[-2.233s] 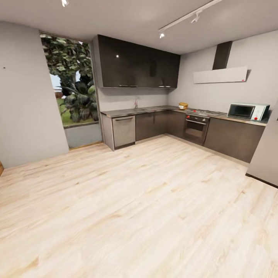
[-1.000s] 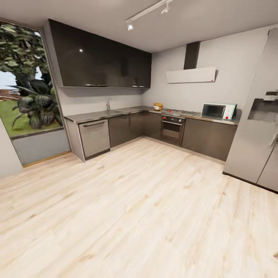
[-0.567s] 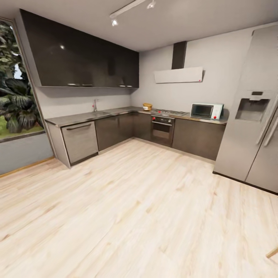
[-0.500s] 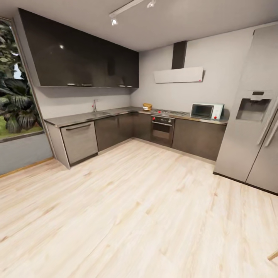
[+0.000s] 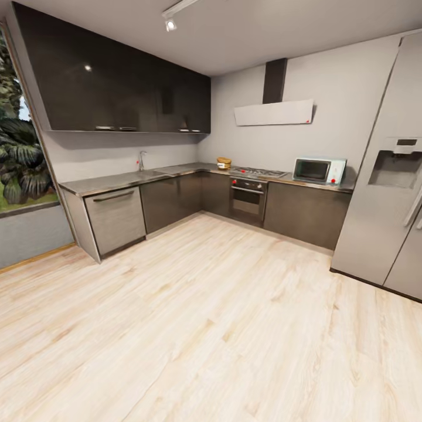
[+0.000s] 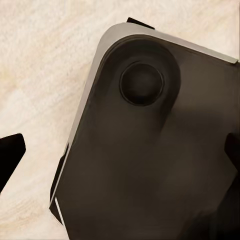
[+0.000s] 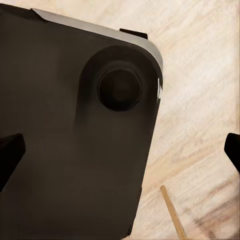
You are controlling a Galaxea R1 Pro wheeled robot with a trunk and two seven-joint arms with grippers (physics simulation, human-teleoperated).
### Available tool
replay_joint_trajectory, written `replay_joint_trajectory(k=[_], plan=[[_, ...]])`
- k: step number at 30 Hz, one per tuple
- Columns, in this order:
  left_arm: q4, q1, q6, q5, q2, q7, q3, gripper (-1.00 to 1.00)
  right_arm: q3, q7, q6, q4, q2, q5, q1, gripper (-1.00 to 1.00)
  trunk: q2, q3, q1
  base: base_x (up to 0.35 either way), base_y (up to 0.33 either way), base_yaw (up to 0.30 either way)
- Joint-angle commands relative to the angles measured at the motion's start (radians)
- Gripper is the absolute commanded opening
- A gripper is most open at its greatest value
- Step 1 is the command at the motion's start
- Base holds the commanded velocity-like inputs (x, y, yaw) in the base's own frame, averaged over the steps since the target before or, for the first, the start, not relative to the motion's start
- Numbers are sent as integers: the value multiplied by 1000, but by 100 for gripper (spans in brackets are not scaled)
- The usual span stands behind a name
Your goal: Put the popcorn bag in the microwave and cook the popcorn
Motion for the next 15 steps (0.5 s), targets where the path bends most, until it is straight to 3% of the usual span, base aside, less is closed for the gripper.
replay_joint_trajectory(k=[1,7,11,15], plan=[[0,0,-2,1,0,1,3,100,0,-1,-2,0,0,7,0,100,0,-1,1,337,0,0],[0,0,-2,2,0,1,4,100,0,0,-2,0,0,7,0,100,0,-1,1,337,0,0],[-1,0,-2,29,0,1,3,100,0,-1,-2,0,0,7,0,100,0,-1,1,337,0,0],[-1,0,-2,34,0,1,3,100,0,0,-1,0,0,7,0,100,0,-1,1,337,0,0]])
